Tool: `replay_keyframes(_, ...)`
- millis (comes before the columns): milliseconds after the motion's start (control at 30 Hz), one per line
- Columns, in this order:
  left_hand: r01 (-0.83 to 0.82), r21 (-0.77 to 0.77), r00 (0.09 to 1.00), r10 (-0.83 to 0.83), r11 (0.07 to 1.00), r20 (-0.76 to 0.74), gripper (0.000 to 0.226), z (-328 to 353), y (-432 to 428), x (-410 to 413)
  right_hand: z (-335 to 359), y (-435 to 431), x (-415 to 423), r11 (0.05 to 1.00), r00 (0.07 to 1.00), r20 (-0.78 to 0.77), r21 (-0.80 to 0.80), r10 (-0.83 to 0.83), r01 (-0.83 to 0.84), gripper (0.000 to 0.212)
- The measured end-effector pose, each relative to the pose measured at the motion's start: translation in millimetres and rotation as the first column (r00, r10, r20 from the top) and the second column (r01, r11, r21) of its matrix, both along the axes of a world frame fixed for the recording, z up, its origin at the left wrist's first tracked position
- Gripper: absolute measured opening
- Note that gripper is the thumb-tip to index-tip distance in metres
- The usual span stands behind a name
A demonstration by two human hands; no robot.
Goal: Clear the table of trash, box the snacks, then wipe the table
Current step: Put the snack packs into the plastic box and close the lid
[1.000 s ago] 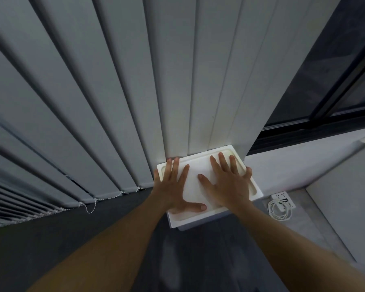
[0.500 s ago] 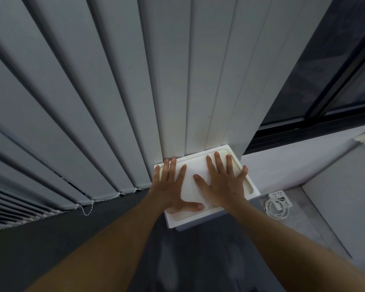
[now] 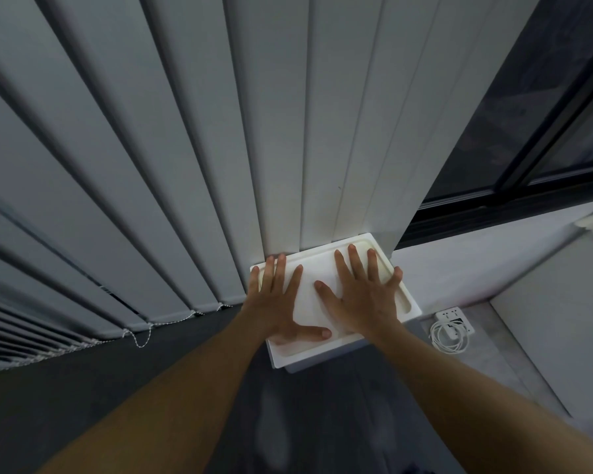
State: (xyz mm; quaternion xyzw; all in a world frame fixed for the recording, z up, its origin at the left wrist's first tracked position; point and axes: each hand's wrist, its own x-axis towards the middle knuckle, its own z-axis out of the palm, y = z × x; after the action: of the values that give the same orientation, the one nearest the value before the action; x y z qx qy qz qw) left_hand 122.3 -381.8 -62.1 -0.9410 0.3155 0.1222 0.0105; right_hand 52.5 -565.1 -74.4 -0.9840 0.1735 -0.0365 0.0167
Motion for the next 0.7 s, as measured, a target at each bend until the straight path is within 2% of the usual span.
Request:
replay_keyframes(233, -0.002, 0.017, 1.0, 0.002, 1.0, -0.017, 0.132, 1.7, 0.2, 0.1, 1.9, -1.5, 0.1, 1.0, 1.0, -0.022, 0.004, 0.008, -0.008, 0.089)
replay_keyframes(333, 0.031, 0.037, 0.997, -0.028, 0.999, -0.07, 0.131, 5.8, 1.8, 5.2, 4.8, -6.0, 1.0, 0.999, 0.994, -0.104, 0.032, 0.017, -0.014, 0.094)
replay_keyframes(400, 0.063, 0.045, 0.992, -0.058, 0.997, -0.113, 0.126, 10.1, 5.2, 9.8, 9.7, -12.5, 4.5, 0.996, 0.984, -0.171, 0.083, 0.045, -0.031, 0.098)
replay_keyframes(500, 0.05, -0.008, 0.985, -0.051, 0.999, -0.163, 0.108, 24.0, 12.2, 8.7, 23.0, -20.0, 4.6, 0.974, 0.962, -0.263, 0.226, 0.073, -0.012, 0.091)
replay_keyframes(600, 0.011, -0.081, 0.99, -0.022, 0.997, -0.138, 0.084, 41.5, 15.5, -4.8, 35.4, -17.6, -10.6, 0.967, 0.983, -0.18, 0.253, 0.033, 0.014, 0.086)
replay_keyframes(700, 0.018, -0.11, 0.997, -0.026, 0.994, -0.077, 0.076, 54.8, 16.4, -22.5, 44.9, -8.2, -32.9, 0.975, 0.994, -0.103, 0.222, 0.024, -0.001, 0.081)
